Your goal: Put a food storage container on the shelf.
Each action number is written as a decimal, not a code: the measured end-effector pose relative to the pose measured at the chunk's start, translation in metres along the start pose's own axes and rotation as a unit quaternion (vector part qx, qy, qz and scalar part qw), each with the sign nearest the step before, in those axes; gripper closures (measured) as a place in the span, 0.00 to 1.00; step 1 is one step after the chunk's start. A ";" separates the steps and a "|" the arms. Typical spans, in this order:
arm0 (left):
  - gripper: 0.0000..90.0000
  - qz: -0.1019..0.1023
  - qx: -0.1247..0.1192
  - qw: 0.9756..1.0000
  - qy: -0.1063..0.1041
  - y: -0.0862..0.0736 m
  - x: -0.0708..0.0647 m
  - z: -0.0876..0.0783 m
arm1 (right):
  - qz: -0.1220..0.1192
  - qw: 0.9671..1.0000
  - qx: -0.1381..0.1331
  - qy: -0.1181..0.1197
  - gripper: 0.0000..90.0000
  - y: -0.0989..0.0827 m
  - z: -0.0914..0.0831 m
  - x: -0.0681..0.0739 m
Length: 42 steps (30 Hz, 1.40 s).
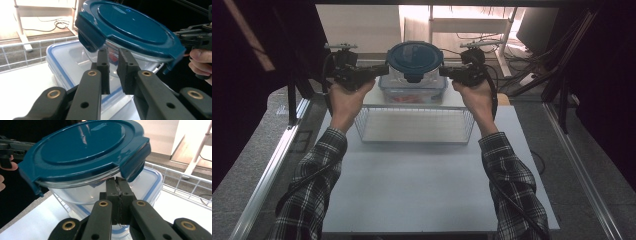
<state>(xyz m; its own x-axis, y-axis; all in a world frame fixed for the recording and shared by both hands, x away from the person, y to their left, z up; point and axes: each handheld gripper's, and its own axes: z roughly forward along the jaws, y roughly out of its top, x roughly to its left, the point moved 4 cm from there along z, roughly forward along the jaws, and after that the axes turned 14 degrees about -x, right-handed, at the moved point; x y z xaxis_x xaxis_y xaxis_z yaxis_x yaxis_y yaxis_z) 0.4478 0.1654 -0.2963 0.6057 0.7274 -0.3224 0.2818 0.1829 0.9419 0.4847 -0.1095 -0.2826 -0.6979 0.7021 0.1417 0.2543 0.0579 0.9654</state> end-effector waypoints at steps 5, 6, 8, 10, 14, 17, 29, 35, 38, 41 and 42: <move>0.84 0.004 0.003 1.000 -0.016 -0.007 -0.003 -0.009 | -0.007 1.000 -0.008 0.013 0.90 -0.007 -0.008 0.006; 0.83 0.002 0.004 1.000 -0.018 -0.009 -0.004 -0.011 | -0.008 1.000 -0.009 0.014 0.88 -0.009 -0.010 0.008; 0.79 0.003 0.007 1.000 -0.027 -0.013 -0.006 -0.014 | -0.012 1.000 -0.010 0.018 0.83 -0.012 -0.012 0.010; 0.75 0.004 0.009 0.999 -0.037 -0.018 -0.009 -0.016 | -0.014 1.000 -0.011 0.022 0.79 -0.016 -0.016 0.012; 0.64 0.013 0.025 0.998 -0.061 -0.031 -0.015 -0.019 | -0.014 0.999 -0.011 0.039 0.68 -0.023 -0.023 0.017; 0.59 0.024 0.039 0.997 -0.065 -0.043 -0.017 -0.022 | -0.015 0.999 -0.010 0.049 0.63 -0.030 -0.028 0.021; 0.39 0.026 0.076 0.994 -0.077 -0.083 -0.016 -0.033 | -0.030 0.997 0.006 0.069 0.46 -0.056 -0.043 0.030; 0.30 0.036 0.081 0.994 -0.067 -0.098 -0.019 -0.040 | -0.027 0.997 0.011 0.077 0.40 -0.067 -0.048 0.032; 0.28 0.047 0.084 0.993 -0.068 -0.106 -0.025 -0.043 | -0.025 0.997 0.016 0.077 0.37 -0.074 -0.050 0.034; 0.27 0.048 0.084 0.993 -0.074 -0.113 -0.029 -0.044 | -0.025 0.996 0.020 0.079 0.35 -0.080 -0.052 0.037; 0.26 0.049 0.084 0.992 -0.076 -0.116 -0.030 -0.044 | -0.026 0.996 0.020 0.080 0.34 -0.081 -0.052 0.037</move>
<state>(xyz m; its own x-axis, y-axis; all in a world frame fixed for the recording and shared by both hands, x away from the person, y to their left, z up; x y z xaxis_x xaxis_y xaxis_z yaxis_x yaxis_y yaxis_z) 0.3643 0.1510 -0.3917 0.7378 0.6260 -0.2523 0.3282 -0.0061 0.9446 0.4033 -0.1253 -0.3445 -0.8079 0.5754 0.1274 0.2388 0.1220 0.9634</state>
